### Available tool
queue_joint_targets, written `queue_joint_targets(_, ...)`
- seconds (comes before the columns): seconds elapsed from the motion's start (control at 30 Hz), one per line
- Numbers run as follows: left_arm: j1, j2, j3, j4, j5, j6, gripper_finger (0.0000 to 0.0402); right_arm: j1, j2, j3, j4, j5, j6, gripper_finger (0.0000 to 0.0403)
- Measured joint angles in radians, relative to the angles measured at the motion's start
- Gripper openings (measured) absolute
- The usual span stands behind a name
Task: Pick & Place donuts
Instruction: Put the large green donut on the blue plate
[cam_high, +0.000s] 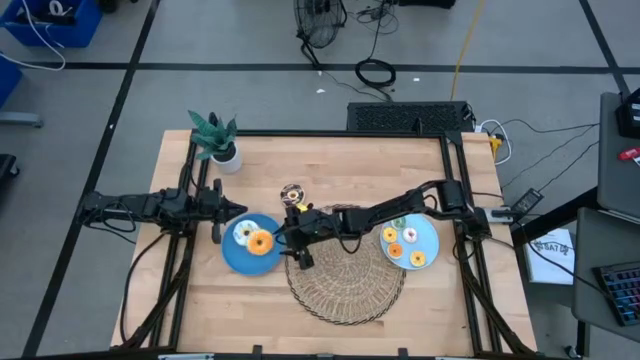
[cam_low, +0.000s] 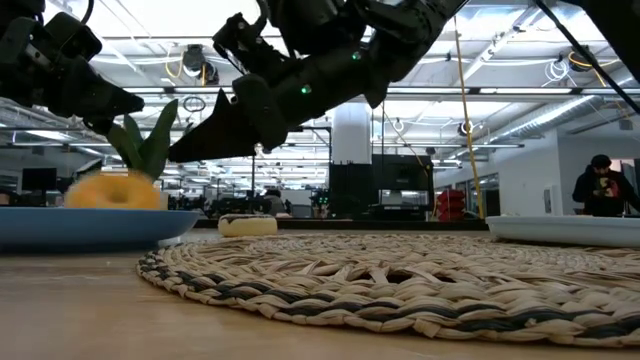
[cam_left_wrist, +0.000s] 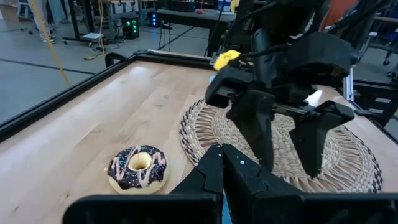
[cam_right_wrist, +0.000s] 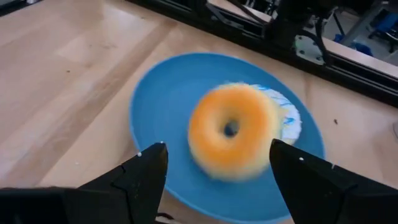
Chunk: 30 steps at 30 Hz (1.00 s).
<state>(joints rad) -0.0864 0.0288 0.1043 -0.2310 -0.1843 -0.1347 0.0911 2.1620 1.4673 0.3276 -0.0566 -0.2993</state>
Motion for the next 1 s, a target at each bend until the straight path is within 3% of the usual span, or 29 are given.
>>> queue_joint_targets(0.7, 0.000, 0.000, 0.000, 0.000, 0.000, 0.000, 0.0008, -0.010, -0.003, -0.008, -0.027, 0.002, 0.057, 0.0265)
queue_joint_targets(1.0, 0.000, 0.000, 0.000, -0.002, 0.000, 0.000, 0.0008, 0.033, -0.295, -0.026, -0.552, 0.003, 0.103, 0.0265)
